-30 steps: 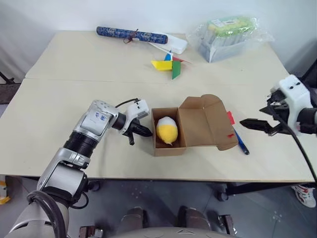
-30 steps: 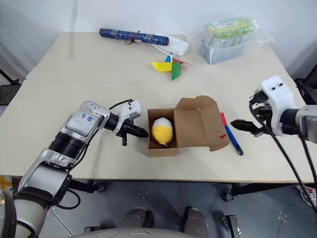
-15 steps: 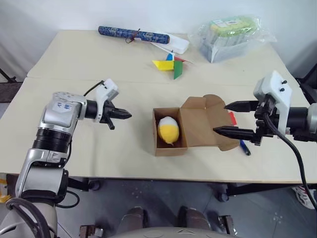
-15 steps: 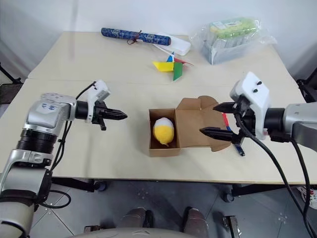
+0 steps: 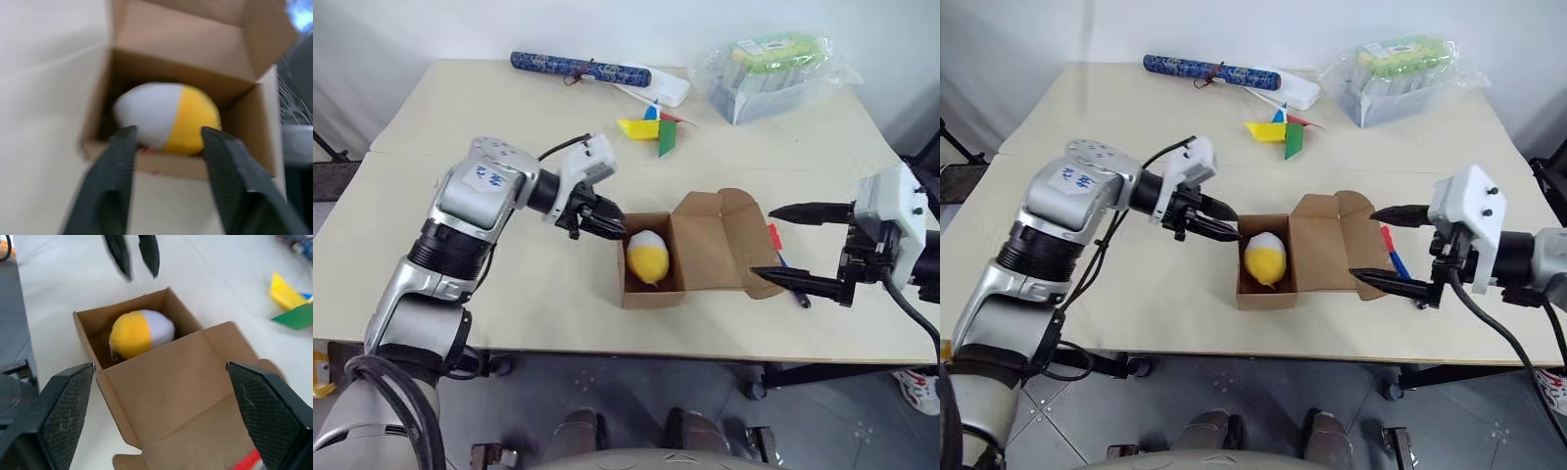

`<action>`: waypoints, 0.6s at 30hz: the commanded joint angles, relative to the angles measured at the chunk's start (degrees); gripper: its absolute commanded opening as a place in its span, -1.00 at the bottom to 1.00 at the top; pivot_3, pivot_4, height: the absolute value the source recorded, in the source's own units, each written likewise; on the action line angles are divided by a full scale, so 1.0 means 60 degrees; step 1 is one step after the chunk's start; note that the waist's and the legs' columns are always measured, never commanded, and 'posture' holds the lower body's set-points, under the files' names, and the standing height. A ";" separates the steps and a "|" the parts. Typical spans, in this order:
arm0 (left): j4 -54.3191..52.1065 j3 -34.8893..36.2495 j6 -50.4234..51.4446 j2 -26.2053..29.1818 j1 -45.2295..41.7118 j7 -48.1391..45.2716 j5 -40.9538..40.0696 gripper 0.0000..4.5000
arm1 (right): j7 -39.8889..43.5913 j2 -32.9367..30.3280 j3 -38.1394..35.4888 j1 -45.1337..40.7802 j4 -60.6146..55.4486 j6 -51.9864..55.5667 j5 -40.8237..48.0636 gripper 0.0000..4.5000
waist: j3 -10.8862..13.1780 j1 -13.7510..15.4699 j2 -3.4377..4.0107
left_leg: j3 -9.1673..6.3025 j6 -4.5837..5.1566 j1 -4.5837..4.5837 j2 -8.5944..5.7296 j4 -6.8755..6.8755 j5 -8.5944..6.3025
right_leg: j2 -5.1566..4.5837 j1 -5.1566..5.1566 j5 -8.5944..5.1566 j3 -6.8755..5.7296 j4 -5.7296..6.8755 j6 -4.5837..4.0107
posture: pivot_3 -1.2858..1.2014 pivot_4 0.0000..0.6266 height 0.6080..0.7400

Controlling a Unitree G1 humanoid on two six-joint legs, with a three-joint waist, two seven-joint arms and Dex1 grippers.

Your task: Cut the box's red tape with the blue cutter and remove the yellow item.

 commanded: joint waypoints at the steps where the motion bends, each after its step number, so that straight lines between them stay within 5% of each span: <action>1: -0.0054 -0.0577 -0.0874 -0.0050 -0.0358 -0.0472 0.0432 0.63 | 0.0402 0.0327 -0.1268 0.0768 -0.0369 -0.0266 0.0045 1.00 | 0.0000 0.0007 0.0000 | -0.0001 0.0000 0.0001 0.0000 0.0001 0.0000 | 0.0000 0.0001 0.0000 0.0000 0.0002 0.0000 | 0.03 -0.52 1.00; 4: 0.0550 -0.1259 -0.1921 -0.0344 -0.0531 -0.0732 0.1051 0.99 | 0.0728 0.0760 -0.2347 0.2013 -0.0749 -0.0312 -0.0011 1.00 | 0.0000 0.0121 0.0000 | -0.0013 0.0000 0.0005 -0.0003 0.0002 0.0000 | 0.0000 0.0014 0.0000 -0.0010 0.0001 0.0000 | 0.03 -0.52 1.00; 18: 0.3942 -0.1836 -0.5360 -0.2297 -0.1162 -0.0417 0.2864 0.99 | -0.0363 0.1866 -0.4165 0.4053 -0.2528 -0.0133 0.0313 1.00 | -0.0001 0.0046 0.0001 | -0.0003 0.0015 0.0003 -0.0014 0.0015 0.0007 | -0.0009 0.0015 0.0000 0.0009 -0.0007 0.0000 | 0.03 -0.52 1.00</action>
